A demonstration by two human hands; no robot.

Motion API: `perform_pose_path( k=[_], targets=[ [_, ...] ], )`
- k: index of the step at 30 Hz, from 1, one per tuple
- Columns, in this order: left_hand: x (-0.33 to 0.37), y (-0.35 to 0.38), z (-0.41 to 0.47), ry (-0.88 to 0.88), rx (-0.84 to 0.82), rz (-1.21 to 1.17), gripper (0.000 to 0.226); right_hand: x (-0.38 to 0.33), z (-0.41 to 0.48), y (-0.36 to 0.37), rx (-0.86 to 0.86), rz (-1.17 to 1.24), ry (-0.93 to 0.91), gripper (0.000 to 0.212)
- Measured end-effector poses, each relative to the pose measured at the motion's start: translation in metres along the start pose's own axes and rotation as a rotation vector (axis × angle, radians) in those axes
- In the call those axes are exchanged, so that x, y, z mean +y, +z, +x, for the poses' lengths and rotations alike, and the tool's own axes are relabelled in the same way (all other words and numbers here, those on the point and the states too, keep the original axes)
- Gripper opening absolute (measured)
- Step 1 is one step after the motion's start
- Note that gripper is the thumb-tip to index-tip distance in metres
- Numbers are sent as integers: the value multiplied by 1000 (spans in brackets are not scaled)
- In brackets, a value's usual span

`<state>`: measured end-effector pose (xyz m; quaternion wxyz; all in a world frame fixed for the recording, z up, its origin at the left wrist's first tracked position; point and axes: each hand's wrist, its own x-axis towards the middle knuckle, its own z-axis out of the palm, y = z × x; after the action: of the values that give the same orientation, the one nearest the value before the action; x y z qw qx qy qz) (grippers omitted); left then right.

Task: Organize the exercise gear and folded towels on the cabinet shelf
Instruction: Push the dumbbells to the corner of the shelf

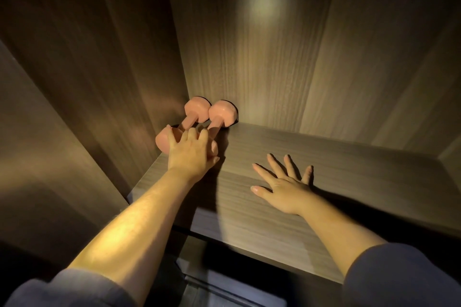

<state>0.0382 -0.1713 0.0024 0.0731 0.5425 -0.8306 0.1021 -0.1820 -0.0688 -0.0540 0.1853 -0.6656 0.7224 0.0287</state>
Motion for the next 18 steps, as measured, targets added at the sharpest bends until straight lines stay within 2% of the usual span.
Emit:
perform_pose_path(
  k=[7, 11, 13, 15, 17, 18],
  targets=[
    [2, -2, 3, -26, -24, -59, 62, -1, -1, -1, 4, -8, 5, 62],
    [8, 5, -6, -108, -2, -110, 78, -3, -2, -2, 0, -14, 12, 62],
    [14, 11, -16, -236, 92, -300, 88, -2, -2, -2, 2, -12, 11, 62],
    [20, 14, -22, -436, 157, -682, 95, -2, -3, -2, 1, -11, 8, 62],
    [24, 16, -22, -633, 142, -1060, 100, -2, -2, -1, 1, -8, 11, 62],
    [25, 17, -22, -679, 134, -1173, 100, -2, -2, -1, 1, -8, 12, 62]
  ],
)
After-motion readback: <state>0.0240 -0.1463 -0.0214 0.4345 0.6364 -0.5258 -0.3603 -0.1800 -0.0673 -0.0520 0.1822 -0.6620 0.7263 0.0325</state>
